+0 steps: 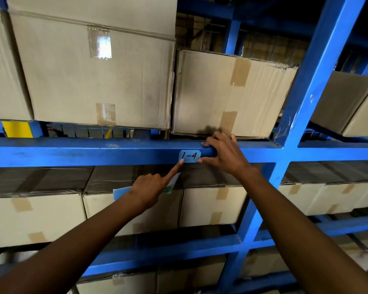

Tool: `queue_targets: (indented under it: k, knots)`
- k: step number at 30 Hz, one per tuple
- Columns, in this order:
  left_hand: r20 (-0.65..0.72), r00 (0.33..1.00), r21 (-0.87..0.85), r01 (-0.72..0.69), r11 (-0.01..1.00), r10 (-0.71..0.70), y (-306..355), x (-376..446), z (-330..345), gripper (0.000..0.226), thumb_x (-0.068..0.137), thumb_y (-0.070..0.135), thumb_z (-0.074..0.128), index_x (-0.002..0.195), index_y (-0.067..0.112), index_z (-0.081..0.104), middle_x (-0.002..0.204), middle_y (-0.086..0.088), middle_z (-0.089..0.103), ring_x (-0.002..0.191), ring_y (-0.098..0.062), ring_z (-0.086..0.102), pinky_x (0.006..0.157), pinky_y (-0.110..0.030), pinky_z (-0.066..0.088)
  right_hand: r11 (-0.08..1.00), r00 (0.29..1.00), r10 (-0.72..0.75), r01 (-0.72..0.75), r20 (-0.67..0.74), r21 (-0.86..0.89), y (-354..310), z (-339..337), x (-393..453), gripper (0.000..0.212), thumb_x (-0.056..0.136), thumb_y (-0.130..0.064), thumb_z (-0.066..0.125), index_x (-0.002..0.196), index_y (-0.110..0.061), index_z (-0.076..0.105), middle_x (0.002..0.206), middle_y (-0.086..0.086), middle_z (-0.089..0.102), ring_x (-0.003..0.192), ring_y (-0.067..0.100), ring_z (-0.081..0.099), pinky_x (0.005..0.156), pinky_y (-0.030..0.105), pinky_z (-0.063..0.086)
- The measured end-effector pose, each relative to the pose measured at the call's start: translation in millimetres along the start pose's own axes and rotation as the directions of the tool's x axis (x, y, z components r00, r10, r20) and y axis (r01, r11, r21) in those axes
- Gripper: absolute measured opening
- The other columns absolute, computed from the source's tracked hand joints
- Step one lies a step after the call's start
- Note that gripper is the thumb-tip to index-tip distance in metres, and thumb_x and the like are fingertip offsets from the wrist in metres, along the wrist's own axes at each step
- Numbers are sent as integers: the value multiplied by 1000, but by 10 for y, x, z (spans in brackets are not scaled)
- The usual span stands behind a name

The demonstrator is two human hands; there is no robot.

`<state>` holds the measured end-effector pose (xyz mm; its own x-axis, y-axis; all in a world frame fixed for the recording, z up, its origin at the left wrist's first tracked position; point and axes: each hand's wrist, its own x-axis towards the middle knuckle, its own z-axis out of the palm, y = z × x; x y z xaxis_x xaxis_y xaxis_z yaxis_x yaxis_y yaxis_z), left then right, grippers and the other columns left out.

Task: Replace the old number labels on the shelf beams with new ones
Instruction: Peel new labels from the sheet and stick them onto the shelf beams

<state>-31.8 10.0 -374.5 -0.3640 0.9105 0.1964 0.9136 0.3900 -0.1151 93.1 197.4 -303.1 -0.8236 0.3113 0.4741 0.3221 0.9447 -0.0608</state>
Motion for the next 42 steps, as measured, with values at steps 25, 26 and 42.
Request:
queue_targets:
  k: [25, 26, 42]
  knots:
    - [8, 992, -979, 32, 200, -123, 880, 33, -305, 81, 72, -13, 66, 135, 24, 32, 115, 10, 55, 108, -9, 55, 73, -10, 48, 903, 946, 258, -165, -194, 397, 412, -359, -654, 18, 87, -19, 58, 99, -15, 71, 107, 6, 71, 105, 21, 62, 96, 38, 47]
    - [-1, 990, -989, 20, 149, -139, 993, 86, -342, 75, 72, -15, 65, 131, 21, 37, 112, 7, 58, 99, -3, 57, 65, -8, 48, 883, 926, 308, -194, -217, 427, 497, -436, -748, 16, 86, -16, 59, 96, -13, 72, 103, 6, 72, 101, 18, 63, 92, 32, 48]
    - [-128, 962, -964, -178, -198, -242, 3231, 1490, -975, 55, 73, -5, 72, 118, 21, 55, 110, -4, 71, 97, -22, 69, 77, -41, 58, 731, 862, 383, -61, -334, 680, 2602, -1578, -1299, 23, 84, -7, 63, 107, -12, 63, 75, -1, 65, 72, 6, 62, 72, 21, 56]
